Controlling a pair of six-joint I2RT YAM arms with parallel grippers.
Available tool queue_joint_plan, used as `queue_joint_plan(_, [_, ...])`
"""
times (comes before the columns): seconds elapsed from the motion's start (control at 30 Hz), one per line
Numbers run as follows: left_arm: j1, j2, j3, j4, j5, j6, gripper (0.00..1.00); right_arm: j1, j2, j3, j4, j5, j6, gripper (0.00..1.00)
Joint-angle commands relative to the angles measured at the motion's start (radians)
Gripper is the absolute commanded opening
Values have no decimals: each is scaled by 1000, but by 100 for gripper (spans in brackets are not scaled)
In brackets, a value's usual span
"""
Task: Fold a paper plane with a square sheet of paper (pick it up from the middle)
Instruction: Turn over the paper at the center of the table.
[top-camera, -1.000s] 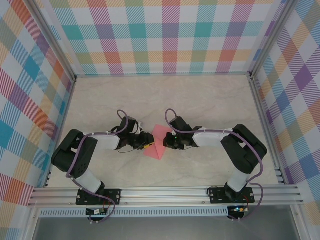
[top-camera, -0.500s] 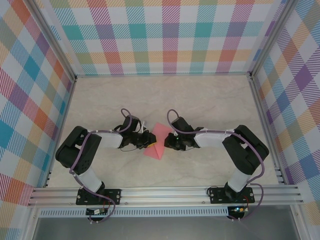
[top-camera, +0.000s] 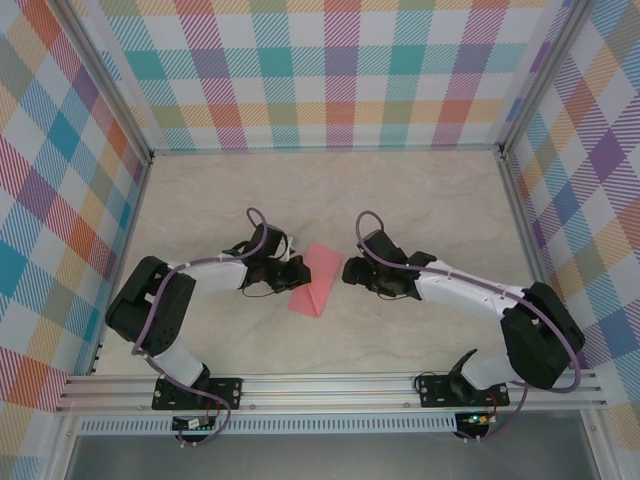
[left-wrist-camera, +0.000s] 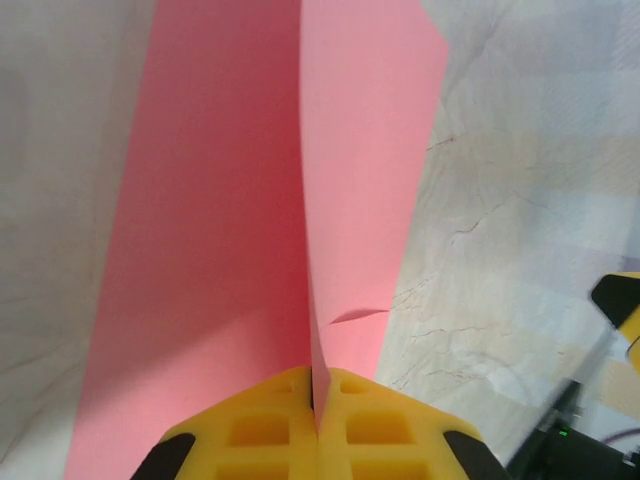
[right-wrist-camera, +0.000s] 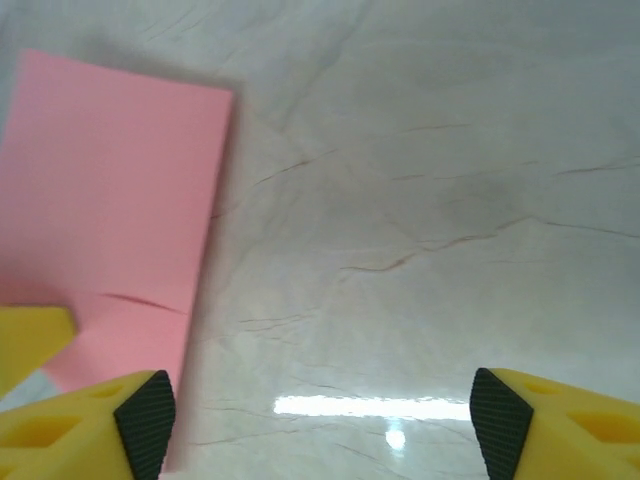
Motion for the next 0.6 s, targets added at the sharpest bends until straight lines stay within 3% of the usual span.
queue_joint_plan(0.0, [-50, -102, 116, -284, -201, 108, 3, -10, -74, -38, -109, 120, 3, 85])
queue_joint_plan(0.3, [-133, -198, 389, -721, -676, 178, 3, -60, -285, -94, -161, 105, -60, 93])
queue_joint_plan(0.57, [-212, -75, 528, -873, -1082, 232, 3, -109, -371, -120, -228, 72, -39, 97])
